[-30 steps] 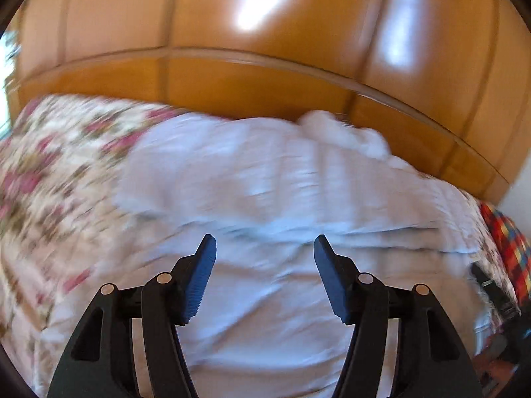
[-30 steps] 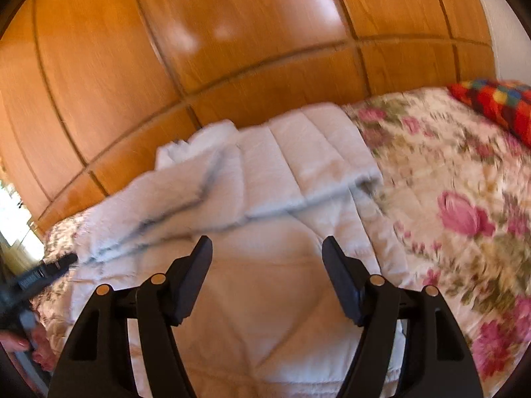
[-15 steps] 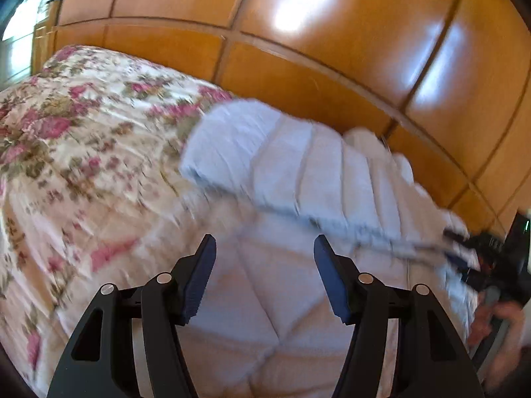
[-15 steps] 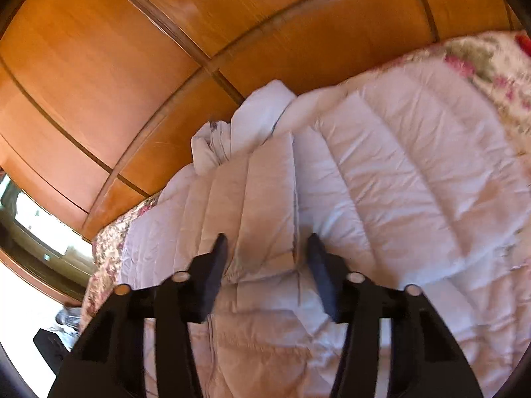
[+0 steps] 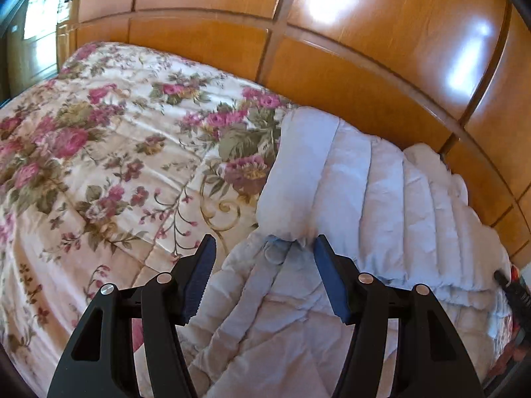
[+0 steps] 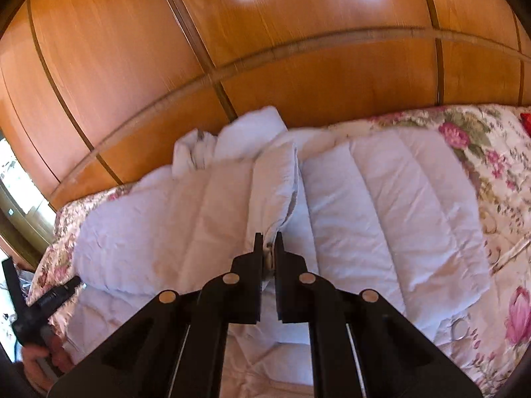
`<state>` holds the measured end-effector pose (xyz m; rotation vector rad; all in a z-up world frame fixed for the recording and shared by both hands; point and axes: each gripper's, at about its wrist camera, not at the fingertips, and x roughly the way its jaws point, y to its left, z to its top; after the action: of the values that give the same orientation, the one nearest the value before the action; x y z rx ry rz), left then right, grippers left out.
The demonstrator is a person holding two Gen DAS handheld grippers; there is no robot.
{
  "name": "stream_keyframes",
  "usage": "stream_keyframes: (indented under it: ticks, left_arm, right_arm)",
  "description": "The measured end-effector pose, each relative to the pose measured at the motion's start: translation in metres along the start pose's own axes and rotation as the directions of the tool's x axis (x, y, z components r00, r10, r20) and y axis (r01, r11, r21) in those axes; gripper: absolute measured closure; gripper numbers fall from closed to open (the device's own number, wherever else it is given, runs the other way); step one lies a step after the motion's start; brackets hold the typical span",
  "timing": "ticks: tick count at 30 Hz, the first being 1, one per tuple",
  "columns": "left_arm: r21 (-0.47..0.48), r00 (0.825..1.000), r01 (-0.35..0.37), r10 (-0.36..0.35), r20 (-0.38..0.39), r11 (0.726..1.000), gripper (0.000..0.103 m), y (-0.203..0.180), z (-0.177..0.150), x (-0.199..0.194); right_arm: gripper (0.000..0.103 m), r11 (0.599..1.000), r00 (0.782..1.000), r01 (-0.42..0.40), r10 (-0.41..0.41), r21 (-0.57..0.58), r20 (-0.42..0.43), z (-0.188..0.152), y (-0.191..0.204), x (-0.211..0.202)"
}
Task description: Fold small clothes
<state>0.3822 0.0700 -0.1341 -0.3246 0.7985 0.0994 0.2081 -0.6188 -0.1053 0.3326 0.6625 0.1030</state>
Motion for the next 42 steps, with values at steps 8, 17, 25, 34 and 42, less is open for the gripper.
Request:
stream_keyframes:
  ticks: [8,17,25,34,42]
  left_arm:
    - [0.121,0.988,-0.152,0.149,0.029,0.981,0.043,-0.030,0.033,0.037]
    - [0.029,0.986,-0.157,0.159,-0.050,0.987,0.039,0.017,0.020,0.084]
    - [0.018,0.991,-0.097,0.098,-0.087,0.995,0.025,0.022,0.020,0.051]
    - [0.164,0.995,0.011,0.006,-0.102,0.986,0.024,0.039,-0.028,-0.033]
    - [0.165,0.987,0.061,-0.034,-0.157,0.984,0.024,0.074,-0.076,-0.074]
  right_arm:
    - [0.097,1.000,1.000,-0.024,0.024,0.004,0.017,-0.013,-0.006,0.005]
    - [0.098,0.998,1.000,0.030,-0.030,-0.063,-0.006,-0.024,0.001,0.026]
    - [0.091,0.998,0.999,0.034,-0.036,-0.050,-0.037,-0.018,-0.002,0.023]
    - [0.040,0.999,0.999,0.047,-0.048,-0.023,-0.018,-0.032,0.002,-0.045]
    - [0.032,0.997,0.998,0.012,-0.007,0.082,-0.061,-0.070,-0.026,-0.105]
